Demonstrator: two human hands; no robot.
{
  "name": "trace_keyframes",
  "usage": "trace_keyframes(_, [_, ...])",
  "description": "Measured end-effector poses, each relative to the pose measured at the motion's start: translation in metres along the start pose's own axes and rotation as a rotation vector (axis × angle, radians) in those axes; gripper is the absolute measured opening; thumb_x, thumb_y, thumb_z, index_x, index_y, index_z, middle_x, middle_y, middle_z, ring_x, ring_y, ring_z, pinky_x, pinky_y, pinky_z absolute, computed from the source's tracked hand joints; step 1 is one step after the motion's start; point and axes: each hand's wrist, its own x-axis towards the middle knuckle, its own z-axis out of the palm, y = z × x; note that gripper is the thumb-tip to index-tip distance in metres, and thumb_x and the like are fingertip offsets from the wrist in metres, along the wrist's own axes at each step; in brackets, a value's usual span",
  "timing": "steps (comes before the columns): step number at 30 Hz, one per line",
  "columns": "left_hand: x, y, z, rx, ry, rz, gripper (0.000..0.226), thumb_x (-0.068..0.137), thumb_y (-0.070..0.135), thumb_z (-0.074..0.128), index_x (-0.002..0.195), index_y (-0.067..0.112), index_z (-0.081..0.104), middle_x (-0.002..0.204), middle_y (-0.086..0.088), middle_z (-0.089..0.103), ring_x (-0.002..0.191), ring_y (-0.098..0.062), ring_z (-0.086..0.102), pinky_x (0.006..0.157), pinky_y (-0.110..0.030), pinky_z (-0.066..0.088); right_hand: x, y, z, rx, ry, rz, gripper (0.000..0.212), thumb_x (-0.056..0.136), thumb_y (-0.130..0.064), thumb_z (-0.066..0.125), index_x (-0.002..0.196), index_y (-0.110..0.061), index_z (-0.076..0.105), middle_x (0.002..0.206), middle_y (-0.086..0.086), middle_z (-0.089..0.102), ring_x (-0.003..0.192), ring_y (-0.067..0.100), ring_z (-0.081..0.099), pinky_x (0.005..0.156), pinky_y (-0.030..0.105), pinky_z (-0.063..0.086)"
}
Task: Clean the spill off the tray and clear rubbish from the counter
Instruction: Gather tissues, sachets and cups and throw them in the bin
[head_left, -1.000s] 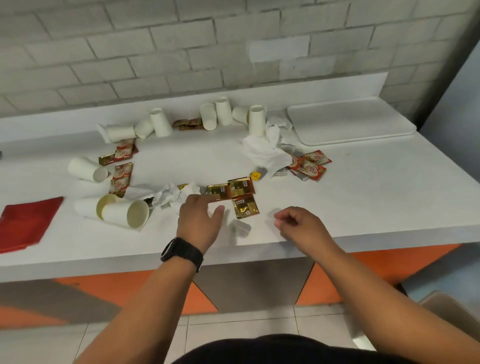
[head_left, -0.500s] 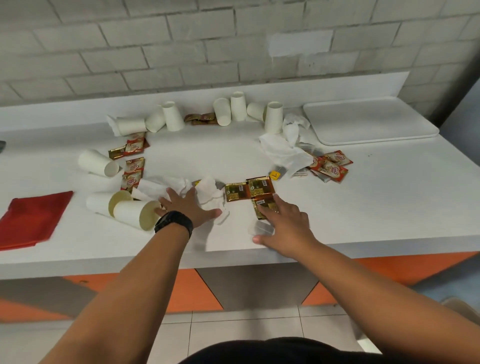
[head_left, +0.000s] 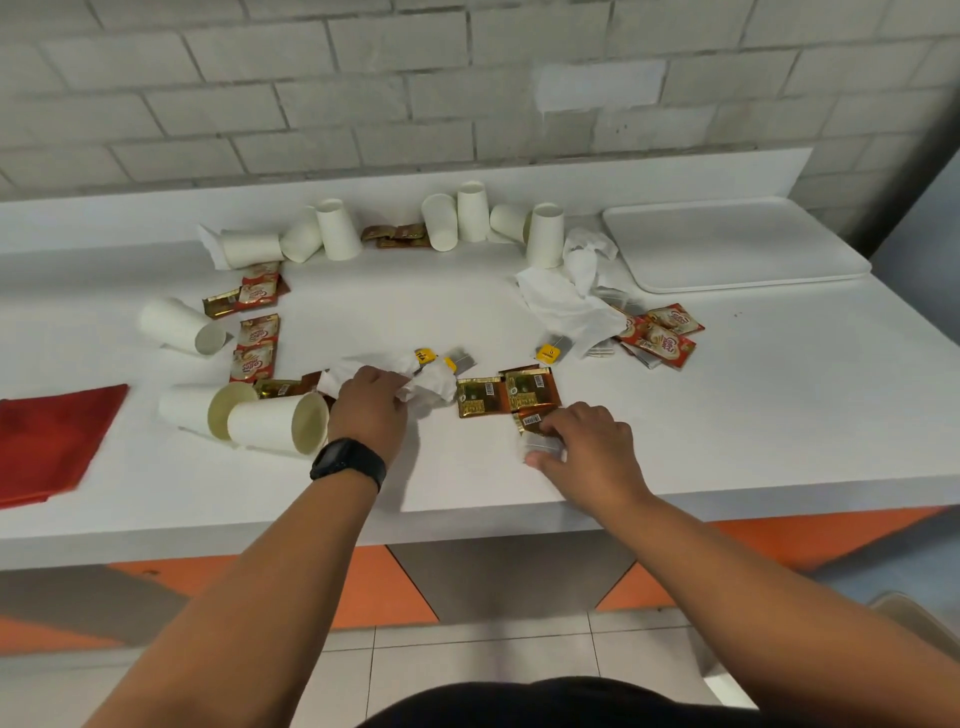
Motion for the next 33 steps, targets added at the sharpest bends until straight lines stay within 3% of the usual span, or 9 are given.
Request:
trace_keyframes(5, [-0.006,0.011,-0.011,-0.099,0.141,0.096,0.033,0.089,0.010,0.050,0.118,0.016,0.066,0.121,-0.008,0.057,0.111,-0.028,0.054,0.093,-0.037,0.046,0.000,0.010,0.000,0.009,0.086,-0.064,0.038,0.085,-0.040,0.064,0.120,-0.024,0.060,0.106,0.002,0.063,0.097,0.024,0.060,0.073,0.035,0.046])
trace_keyframes(10, [-0.005,0.027,-0.023,-0.170,0.225,0.129,0.031,0.086,0.006,0.057,0.115,0.013,0.068,0.120,-0.009,0.058,0.112,-0.029,0.054,0.092,-0.031,0.042,0.010,0.019,-0.021,0.492,0.179,0.106,0.029,0.086,-0.018,0.065,0.115,-0.022,0.064,0.107,0.000,0.059,0.096,0.018,0.059,0.073,0.023,0.040])
trace_keyframes(14, [-0.006,0.045,-0.028,-0.252,0.248,0.137,0.032,0.086,0.005,0.056,0.115,0.012,0.068,0.120,-0.008,0.056,0.112,-0.026,0.055,0.091,-0.023,0.038,0.014,0.025,-0.052,0.714,0.377,0.182,0.022,0.088,-0.016,0.065,0.110,-0.017,0.067,0.102,-0.009,0.059,0.095,0.008,0.055,0.072,0.002,0.037])
trace_keyframes(16, [-0.007,0.055,-0.030,-0.286,0.254,0.133,0.030,0.087,0.004,0.055,0.113,0.009,0.068,0.120,-0.009,0.056,0.111,-0.024,0.056,0.089,-0.021,0.038,0.013,0.030,-0.063,0.810,0.417,0.243,0.025,0.086,-0.017,0.066,0.111,-0.020,0.066,0.104,-0.010,0.061,0.095,0.006,0.056,0.071,-0.001,0.037])
trace_keyframes(23, [-0.018,0.105,-0.020,-0.379,0.207,0.164,0.019,0.087,0.009,0.059,0.103,0.005,0.070,0.116,-0.004,0.059,0.105,-0.015,0.057,0.079,-0.008,0.031,-0.011,0.070,-0.080,1.002,0.446,0.357,0.025,0.083,-0.020,0.068,0.106,-0.030,0.064,0.106,-0.004,0.067,0.096,0.024,0.066,0.088,0.041,0.054])
trace_keyframes(26, [-0.027,0.137,-0.011,-0.454,0.150,0.235,0.016,0.087,0.015,0.062,0.101,0.010,0.070,0.104,-0.004,0.061,0.098,-0.011,0.055,0.075,-0.007,0.031,-0.034,0.090,-0.087,1.042,0.460,0.378,0.023,0.085,-0.015,0.068,0.104,-0.027,0.065,0.101,-0.008,0.067,0.096,0.024,0.066,0.087,0.040,0.055])
trace_keyframes(28, [-0.038,0.163,-0.009,-0.547,0.093,0.255,0.012,0.088,0.017,0.062,0.085,0.008,0.070,0.087,-0.002,0.063,0.084,-0.008,0.055,0.067,-0.015,0.037,-0.053,0.105,-0.091,1.055,0.483,0.391,0.023,0.086,-0.011,0.066,0.101,-0.028,0.065,0.100,-0.005,0.068,0.096,0.026,0.067,0.083,0.038,0.055])
trace_keyframes(30, [-0.058,0.199,-0.005,-0.644,0.037,0.246,0.023,0.087,0.016,0.064,0.066,0.009,0.058,0.070,0.004,0.055,0.068,-0.002,0.050,0.056,-0.011,0.035,-0.080,0.131,-0.099,1.066,0.511,0.439,0.025,0.086,-0.009,0.064,0.099,-0.031,0.065,0.101,-0.003,0.069,0.096,0.029,0.067,0.083,0.038,0.054])
trace_keyframes(33, [-0.088,0.249,0.006,-0.718,-0.094,0.271,0.015,0.086,0.020,0.065,0.076,0.011,0.061,0.075,0.006,0.055,0.070,0.007,0.052,0.057,-0.005,0.036,-0.126,0.172,-0.113,1.052,0.600,0.546,0.029,0.085,-0.009,0.067,0.093,-0.037,0.067,0.100,-0.003,0.071,0.099,0.027,0.067,0.089,0.042,0.054])
